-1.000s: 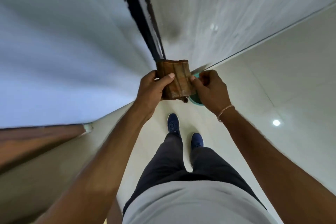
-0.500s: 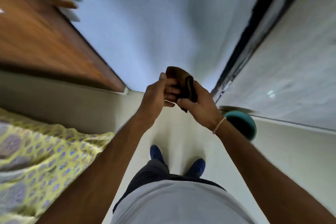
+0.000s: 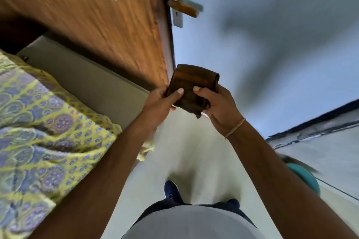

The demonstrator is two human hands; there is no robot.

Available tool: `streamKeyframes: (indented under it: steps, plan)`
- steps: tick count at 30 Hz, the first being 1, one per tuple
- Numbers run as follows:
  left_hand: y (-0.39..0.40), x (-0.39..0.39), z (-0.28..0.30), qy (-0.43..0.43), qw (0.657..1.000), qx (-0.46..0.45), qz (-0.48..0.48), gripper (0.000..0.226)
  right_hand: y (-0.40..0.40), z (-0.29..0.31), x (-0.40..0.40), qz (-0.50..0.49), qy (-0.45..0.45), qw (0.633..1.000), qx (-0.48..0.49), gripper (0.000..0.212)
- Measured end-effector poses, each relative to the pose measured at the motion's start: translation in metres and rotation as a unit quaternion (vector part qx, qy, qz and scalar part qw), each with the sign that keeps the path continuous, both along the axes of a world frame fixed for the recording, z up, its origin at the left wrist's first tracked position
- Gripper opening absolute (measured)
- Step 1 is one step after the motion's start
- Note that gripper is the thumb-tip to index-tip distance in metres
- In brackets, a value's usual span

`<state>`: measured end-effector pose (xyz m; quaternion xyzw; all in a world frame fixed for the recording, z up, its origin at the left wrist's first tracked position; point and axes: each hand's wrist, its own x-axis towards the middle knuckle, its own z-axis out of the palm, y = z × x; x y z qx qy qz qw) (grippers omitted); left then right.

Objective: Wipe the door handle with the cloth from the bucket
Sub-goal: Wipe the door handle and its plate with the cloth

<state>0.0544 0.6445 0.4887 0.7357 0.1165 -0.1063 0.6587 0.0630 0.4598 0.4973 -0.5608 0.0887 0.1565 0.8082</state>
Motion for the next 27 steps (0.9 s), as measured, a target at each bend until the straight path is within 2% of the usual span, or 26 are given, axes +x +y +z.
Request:
streamKeyframes:
  steps: [3, 7, 10, 13, 15, 18, 27]
  plan:
    - [0.034, 0.028, 0.007, -0.022, 1.000, 0.013, 0.001, 0.044, 0.033, 0.004, 0.022, -0.010, -0.014, 1.000, -0.013, 0.028]
    - [0.056, 0.070, 0.004, -0.036, 0.999, 0.033, -0.004, 0.038, 0.050, 0.010, 0.049, -0.063, -0.009, 0.997, -0.054, 0.033]
    - [0.062, 0.116, 0.002, -0.072, 0.994, 0.083, -0.012, 0.024, 0.053, 0.013, 0.085, -0.097, -0.039, 0.983, -0.152, 0.032]
    - [0.069, 0.166, 0.006, -0.118, 0.978, 0.171, -0.021, 0.028, 0.056, 0.012, 0.131, -0.127, -0.088, 0.949, -0.276, 0.034]
    - [0.076, 0.201, 0.010, -0.149, 0.958, 0.239, -0.050, 0.040, 0.060, 0.011, 0.163, -0.140, -0.140, 0.918, -0.342, 0.028]
    - [0.085, 0.248, 0.016, -0.201, 0.915, 0.342, -0.076, 0.057, 0.067, 0.011, 0.206, -0.141, -0.203, 0.886, -0.392, 0.023]
    - [0.114, 0.323, -0.007, -0.388, 0.816, 0.424, -0.066, 0.052, 0.087, 0.010, 0.273, -0.151, -0.172, 0.875, -0.428, 0.036]
